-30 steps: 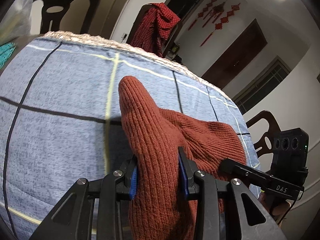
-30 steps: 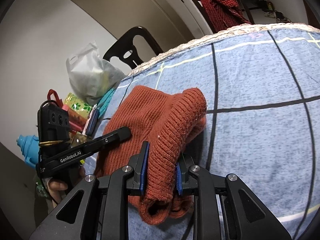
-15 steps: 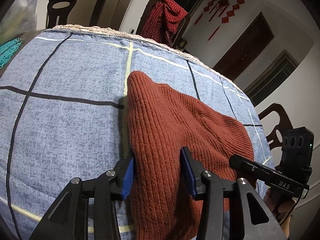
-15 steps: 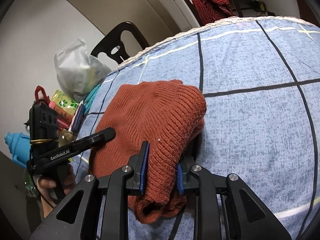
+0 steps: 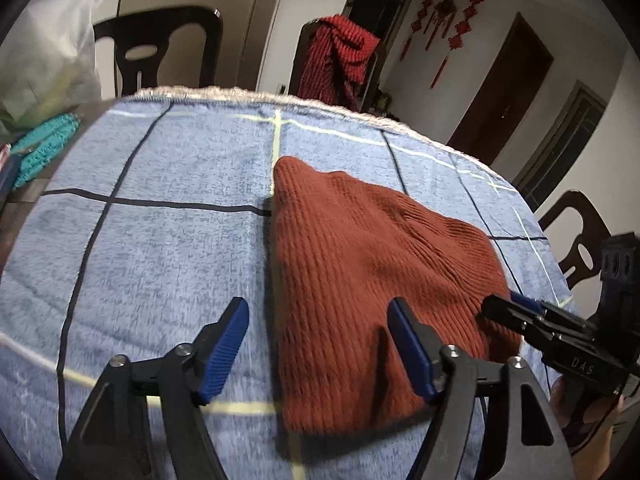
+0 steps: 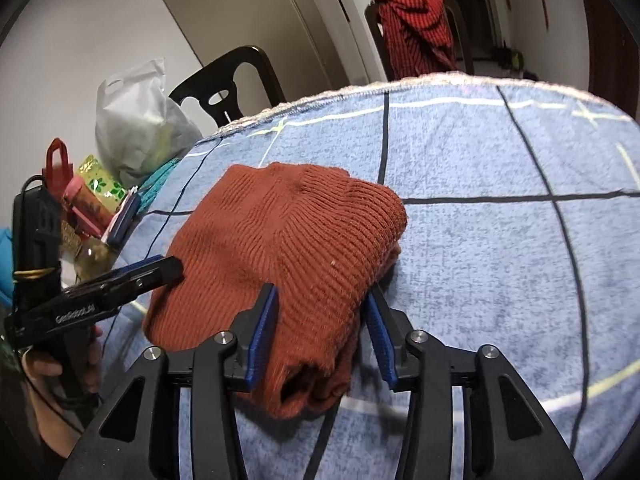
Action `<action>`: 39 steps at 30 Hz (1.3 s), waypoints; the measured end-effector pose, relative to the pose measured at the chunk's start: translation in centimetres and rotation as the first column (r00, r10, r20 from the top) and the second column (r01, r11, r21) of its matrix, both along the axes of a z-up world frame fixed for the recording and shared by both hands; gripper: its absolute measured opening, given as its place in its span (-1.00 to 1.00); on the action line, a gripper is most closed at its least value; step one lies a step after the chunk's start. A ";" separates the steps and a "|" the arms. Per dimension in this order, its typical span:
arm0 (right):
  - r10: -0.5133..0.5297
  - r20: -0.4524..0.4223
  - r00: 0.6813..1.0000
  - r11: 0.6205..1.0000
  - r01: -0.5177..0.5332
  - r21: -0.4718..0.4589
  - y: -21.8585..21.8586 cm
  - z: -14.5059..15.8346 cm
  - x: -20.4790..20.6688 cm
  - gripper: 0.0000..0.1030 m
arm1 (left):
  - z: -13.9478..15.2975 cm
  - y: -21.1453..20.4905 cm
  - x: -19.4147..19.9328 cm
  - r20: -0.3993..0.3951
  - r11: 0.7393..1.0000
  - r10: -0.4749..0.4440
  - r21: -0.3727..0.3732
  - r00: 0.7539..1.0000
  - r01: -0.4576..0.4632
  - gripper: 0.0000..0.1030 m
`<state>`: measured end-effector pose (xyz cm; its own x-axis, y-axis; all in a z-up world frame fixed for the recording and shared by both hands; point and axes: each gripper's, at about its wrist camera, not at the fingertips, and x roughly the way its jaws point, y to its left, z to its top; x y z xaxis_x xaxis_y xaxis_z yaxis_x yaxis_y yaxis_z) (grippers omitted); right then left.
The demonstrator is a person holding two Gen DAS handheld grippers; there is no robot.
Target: Fold small clothes
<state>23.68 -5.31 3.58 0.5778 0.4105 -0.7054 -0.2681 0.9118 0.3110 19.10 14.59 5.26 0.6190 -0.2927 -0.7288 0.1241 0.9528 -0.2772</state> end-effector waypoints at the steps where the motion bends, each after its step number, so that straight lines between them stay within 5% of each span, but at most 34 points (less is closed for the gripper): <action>1: -0.005 0.012 1.000 1.000 0.005 -0.015 0.1 0.2 -0.4 -0.11 | 0.0 -0.1 -0.5 0.004 1.000 0.001 0.005 1.000 -0.001 0.46; 18: -0.047 0.065 0.997 0.969 0.061 -0.240 2.2 -1.7 -8.1 -0.10 | -2.6 -2.8 -7.7 0.029 0.967 0.095 0.233 0.995 -0.099 0.57; 22: -0.055 0.058 0.997 0.962 0.068 -0.266 2.5 -2.1 -8.8 -0.10 | -3.6 -2.9 -8.0 -0.018 0.980 0.087 0.182 0.996 -0.082 0.57; 39: -0.057 0.049 0.997 0.932 0.071 -0.356 3.6 -3.6 -9.7 -0.10 | -4.4 -4.3 -8.6 -0.018 0.958 0.124 0.262 0.992 -0.115 0.70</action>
